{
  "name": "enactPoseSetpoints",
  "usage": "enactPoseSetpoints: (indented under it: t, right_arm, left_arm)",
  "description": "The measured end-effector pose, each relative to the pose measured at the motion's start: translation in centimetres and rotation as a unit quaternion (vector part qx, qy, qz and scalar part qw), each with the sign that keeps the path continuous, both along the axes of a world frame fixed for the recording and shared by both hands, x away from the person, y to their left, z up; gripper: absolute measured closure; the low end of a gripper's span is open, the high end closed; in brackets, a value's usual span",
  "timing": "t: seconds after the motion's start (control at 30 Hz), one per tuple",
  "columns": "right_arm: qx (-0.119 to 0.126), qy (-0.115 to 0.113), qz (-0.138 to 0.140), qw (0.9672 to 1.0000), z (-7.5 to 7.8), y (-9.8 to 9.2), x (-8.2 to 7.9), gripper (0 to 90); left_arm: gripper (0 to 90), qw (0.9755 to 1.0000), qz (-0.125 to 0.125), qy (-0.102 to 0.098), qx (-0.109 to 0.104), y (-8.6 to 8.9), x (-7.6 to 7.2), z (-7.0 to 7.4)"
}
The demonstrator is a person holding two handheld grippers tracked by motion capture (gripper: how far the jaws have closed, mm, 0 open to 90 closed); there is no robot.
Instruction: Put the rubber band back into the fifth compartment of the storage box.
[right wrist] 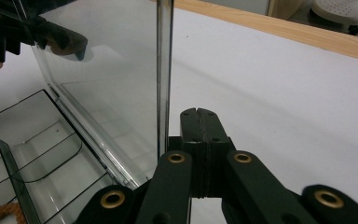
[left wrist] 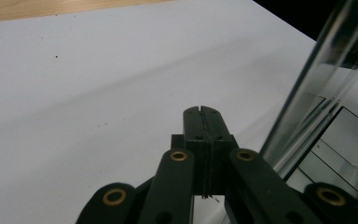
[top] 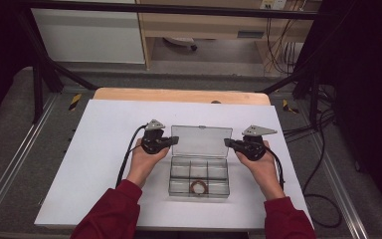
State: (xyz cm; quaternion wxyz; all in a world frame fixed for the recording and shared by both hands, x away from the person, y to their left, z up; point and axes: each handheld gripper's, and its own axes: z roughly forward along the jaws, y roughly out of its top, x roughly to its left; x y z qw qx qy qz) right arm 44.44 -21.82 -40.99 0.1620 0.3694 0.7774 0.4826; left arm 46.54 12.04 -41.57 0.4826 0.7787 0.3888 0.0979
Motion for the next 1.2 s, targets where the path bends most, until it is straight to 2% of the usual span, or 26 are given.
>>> enactPoseSetpoints:
  t: [0.33, 0.47, 0.5, 0.6, 0.7, 1.0, 1.2]
  right_arm:
    - [-0.003, 0.001, 0.005, 1.0, 0.2, 0.2, -0.7, 90.0]
    - [-0.004, 0.002, 0.011, 0.9999, 0.2, 0.3, -1.1, 90.0]
    - [-0.004, 0.003, 0.012, 0.9999, 0.2, 0.3, -1.3, 90.0]
    - [-0.006, 0.004, 0.016, 0.9998, 0.3, 0.2, -1.9, 90.0]
    - [-0.005, 0.004, 0.014, 0.9999, 0.3, 0.0, -2.4, 90.0]
    - [-0.002, -0.006, 0.004, 1.0, 0.5, 0.2, -2.5, 90.0]
    - [-0.007, -0.021, -0.003, 0.9997, 1.1, 0.7, -2.9, 90.0]
  left_arm:
    - [89.9, 1.0, -0.006, -0.004, -0.006, 0.1, -0.8, 0.0]
    - [89.8, 0.9998, -0.009, 0.0, -0.017, 0.1, -1.4, -0.1]
    - [89.8, 0.9998, -0.015, -0.002, -0.011, 0.3, -1.6, -0.1]
    - [89.8, 0.9997, -0.019, -0.003, -0.017, 0.4, -2.3, -0.1]
    - [89.9, 0.9997, -0.01, -0.006, -0.022, 0.8, -2.8, -0.1]
    - [89.8, 0.9992, -0.001, -0.03, -0.027, 2.0, -4.3, 0.0]
    - [89.9, 0.9987, 0.002, -0.05, -0.013, 2.6, -5.1, 0.9]
